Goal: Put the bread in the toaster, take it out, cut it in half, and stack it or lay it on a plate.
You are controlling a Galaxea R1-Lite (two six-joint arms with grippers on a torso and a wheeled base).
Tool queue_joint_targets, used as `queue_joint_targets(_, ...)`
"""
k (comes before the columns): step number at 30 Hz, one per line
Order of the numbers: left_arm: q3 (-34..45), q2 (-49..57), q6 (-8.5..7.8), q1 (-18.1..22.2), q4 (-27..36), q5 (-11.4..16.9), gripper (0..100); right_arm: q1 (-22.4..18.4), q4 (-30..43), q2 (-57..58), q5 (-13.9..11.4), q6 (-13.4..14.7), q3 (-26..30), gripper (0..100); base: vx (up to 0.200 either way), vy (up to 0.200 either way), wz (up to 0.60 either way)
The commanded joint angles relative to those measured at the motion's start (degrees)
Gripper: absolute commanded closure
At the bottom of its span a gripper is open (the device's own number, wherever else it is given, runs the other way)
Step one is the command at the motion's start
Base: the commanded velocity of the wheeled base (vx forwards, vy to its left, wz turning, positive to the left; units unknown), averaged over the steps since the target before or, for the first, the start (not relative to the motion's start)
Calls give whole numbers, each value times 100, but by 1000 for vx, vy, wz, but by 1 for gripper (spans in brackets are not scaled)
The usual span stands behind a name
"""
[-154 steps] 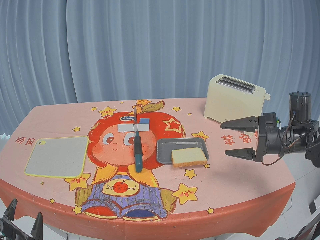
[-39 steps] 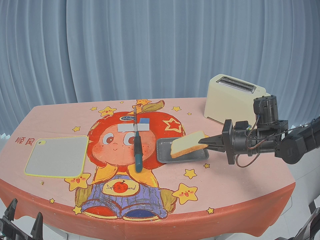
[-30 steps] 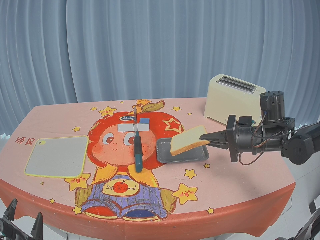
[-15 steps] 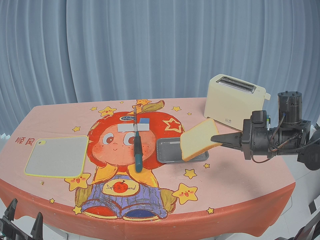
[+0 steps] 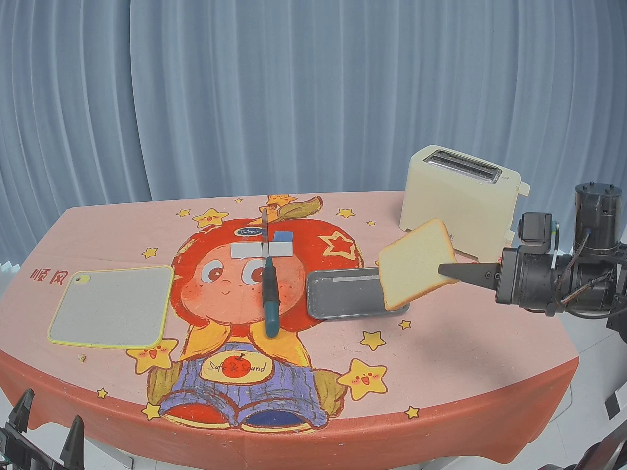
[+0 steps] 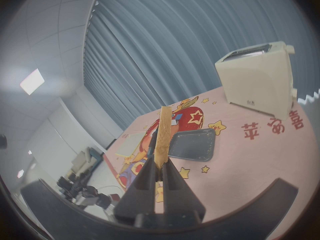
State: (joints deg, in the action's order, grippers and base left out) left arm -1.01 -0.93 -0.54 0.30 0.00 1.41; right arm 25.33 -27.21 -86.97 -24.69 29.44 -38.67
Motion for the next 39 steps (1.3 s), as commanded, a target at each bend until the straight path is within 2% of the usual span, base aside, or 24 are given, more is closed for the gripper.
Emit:
queue_joint_targets(1, 101, 31, 1, 5, 0, -1, 0, 33, -4, 83, 227, -527, 237, 100, 0, 0, 0)
queue_joint_targets(5, 101, 31, 1, 5, 0, -1, 0, 16, -329, 171, 245, -1476, 712, 100, 0, 0, 0)
queue_joint_targets(6, 101, 31, 1, 5, 0, -1, 0, 16, -382, 171, 245, -1555, 756, 100, 0, 0, 0)
queue_joint_targets(8, 101, 31, 1, 5, 0, -1, 0, 7, -1006, 127, 254, -2135, 1177, 100, 0, 0, 0)
queue_joint_targets(10, 101, 31, 10, 5, 0, -1, 0, -11, -1498, 92, 263, -2505, 1432, 100, 0, 0, 0)
queue_joint_targets(11, 101, 31, 10, 5, 0, -1, 0, -11, -1498, 92, 263, -2505, 1432, 100, 0, 0, 0)
queue_joint_targets(12, 101, 31, 1, 5, 0, -1, 0, -11, -1920, 13, 263, -2672, 1617, 100, 0, 0, 0)
queue_joint_targets(18, 101, 31, 1, 5, 0, -1, 0, -28, -2974, -224, 263, -2751, 1968, 100, 0, 0, 0)
queue_joint_targets(22, 101, 31, 10, 5, 0, -1, 0, -37, -3308, -294, 236, -2751, 2065, 100, 0, 0, 0)
queue_joint_targets(39, 101, 31, 10, 5, 0, -1, 0, -318, -3396, -277, 245, -2654, 1960, 100, 0, 0, 0)
